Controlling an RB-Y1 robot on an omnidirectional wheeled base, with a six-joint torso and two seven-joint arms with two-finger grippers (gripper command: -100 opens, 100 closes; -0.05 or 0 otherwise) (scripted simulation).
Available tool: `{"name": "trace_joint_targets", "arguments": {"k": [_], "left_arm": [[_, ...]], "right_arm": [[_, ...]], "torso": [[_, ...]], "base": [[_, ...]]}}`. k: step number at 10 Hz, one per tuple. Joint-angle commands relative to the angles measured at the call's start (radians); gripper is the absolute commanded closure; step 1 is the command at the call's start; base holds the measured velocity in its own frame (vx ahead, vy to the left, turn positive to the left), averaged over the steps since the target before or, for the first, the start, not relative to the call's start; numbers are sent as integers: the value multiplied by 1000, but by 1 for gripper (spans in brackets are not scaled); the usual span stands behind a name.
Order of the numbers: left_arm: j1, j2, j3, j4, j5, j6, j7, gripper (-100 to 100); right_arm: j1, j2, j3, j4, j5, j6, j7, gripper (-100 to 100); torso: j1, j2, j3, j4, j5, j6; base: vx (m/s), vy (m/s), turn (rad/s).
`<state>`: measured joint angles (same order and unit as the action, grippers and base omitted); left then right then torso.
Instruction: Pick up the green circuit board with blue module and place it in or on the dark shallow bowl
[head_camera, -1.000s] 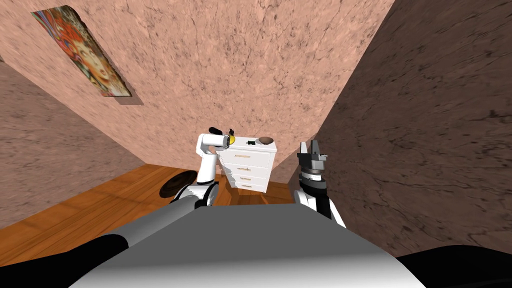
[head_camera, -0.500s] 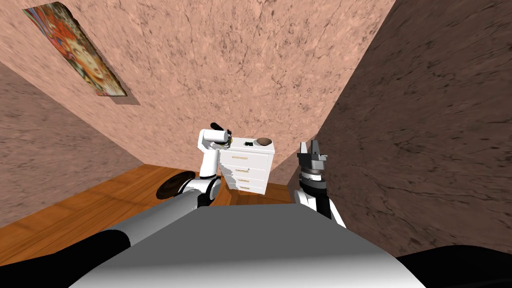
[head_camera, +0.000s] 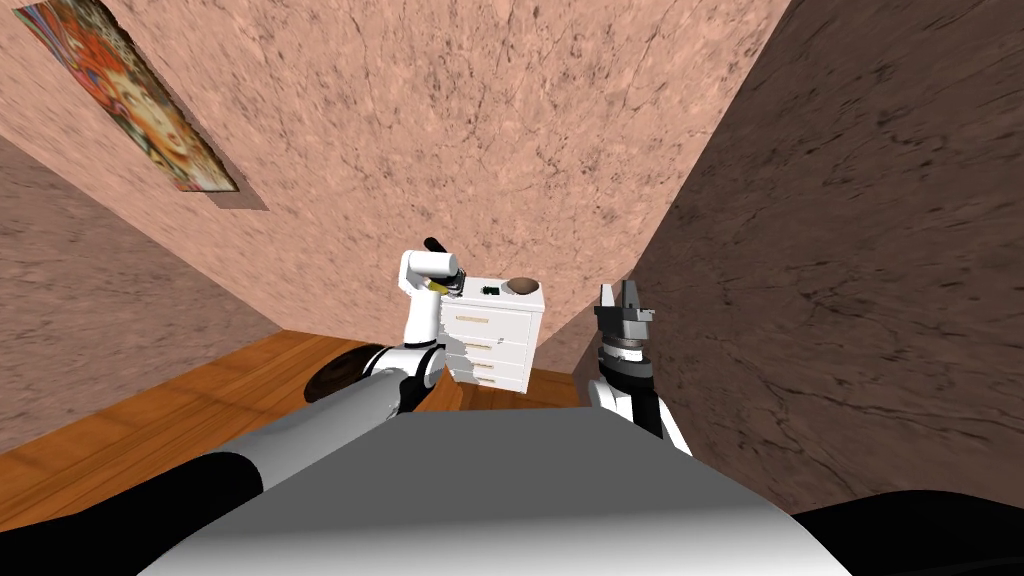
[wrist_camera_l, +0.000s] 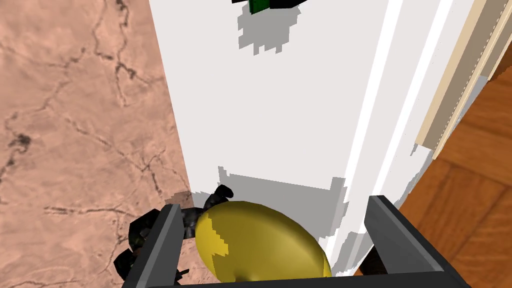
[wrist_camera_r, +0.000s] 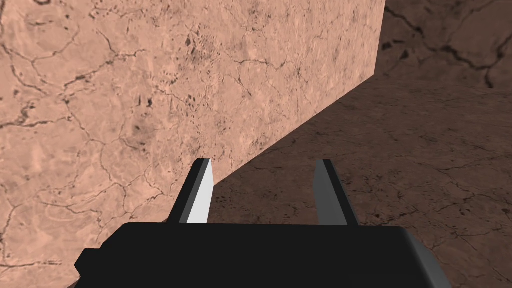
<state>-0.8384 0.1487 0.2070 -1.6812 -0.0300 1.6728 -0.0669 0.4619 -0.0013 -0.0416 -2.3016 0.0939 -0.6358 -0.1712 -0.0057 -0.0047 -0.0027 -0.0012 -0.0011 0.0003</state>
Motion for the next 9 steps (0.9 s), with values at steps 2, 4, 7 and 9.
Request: {"name": "trace_joint_targets", "arguments": {"k": [2, 4, 7, 9], "left_arm": [[-42, -9, 11, 36, 7, 70, -16, -100], [-66, -14, 18, 55, 11, 112, -26, -100], [-105, -23, 29, 85, 20, 191, -44, -100], [-120, -27, 34, 95, 23, 236, -51, -100]], "right_arm": [[0, 0, 0, 0, 0, 0, 0, 0], [0, 0, 0, 0, 0, 0, 0, 0], [0, 0, 0, 0, 0, 0, 0, 0], [0, 0, 0, 0, 0, 0, 0, 0]], "torso": [[0, 0, 0, 0, 0, 0], [-2, 0, 0, 0, -1, 0], [1, 1, 0, 0, 0, 0], [0, 1, 0, 0, 0, 0]], "base": [[65, -73, -2], [71, -93, -3], [60, -52, -6], [53, -70, -4]]}}
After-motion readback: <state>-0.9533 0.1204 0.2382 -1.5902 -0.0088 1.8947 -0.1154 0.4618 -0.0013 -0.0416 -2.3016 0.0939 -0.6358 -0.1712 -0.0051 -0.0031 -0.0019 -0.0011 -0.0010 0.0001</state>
